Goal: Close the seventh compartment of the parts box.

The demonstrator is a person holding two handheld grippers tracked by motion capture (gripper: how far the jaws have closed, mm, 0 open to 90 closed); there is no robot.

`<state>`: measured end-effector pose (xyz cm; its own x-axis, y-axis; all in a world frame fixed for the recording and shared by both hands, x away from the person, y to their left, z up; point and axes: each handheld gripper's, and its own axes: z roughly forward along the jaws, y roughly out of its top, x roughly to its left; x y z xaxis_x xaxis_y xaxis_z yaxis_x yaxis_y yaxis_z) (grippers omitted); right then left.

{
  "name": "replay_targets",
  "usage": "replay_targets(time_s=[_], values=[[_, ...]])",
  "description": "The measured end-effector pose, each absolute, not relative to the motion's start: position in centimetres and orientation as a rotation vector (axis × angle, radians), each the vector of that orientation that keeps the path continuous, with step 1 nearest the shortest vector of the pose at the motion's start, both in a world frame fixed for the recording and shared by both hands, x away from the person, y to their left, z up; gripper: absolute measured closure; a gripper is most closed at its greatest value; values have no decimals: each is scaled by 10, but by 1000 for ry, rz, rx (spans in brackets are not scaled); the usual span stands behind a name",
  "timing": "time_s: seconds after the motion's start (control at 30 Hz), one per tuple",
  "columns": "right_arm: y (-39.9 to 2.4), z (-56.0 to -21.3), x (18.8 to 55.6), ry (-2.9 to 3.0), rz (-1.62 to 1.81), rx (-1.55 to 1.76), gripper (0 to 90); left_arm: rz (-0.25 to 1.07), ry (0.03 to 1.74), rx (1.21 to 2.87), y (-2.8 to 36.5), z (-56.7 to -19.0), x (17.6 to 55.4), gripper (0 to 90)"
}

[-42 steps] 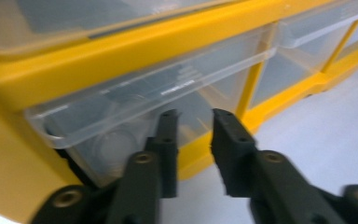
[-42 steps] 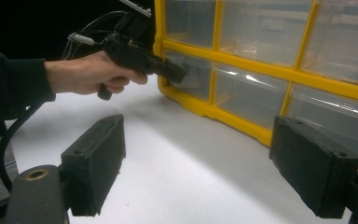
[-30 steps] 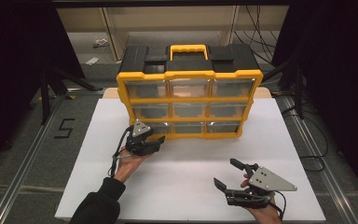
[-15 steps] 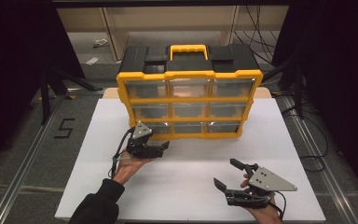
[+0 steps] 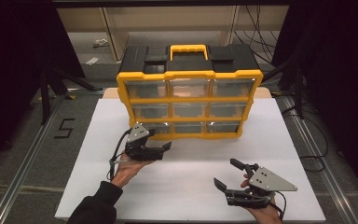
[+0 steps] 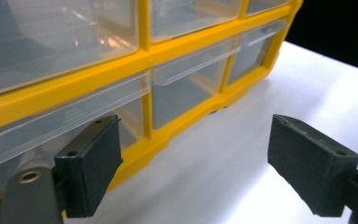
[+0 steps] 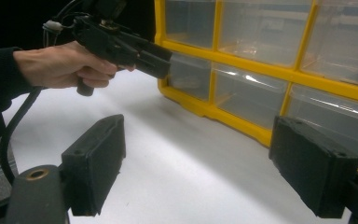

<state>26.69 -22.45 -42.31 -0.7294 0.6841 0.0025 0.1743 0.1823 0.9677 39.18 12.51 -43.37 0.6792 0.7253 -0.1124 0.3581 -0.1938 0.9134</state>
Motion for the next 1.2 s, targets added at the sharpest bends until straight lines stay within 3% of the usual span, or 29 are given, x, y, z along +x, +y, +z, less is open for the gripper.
replay_targets(time_s=[1.2], values=[[-226,-422,265,2024,1590,803,194,437,765,1702,137,-422,352,164]])
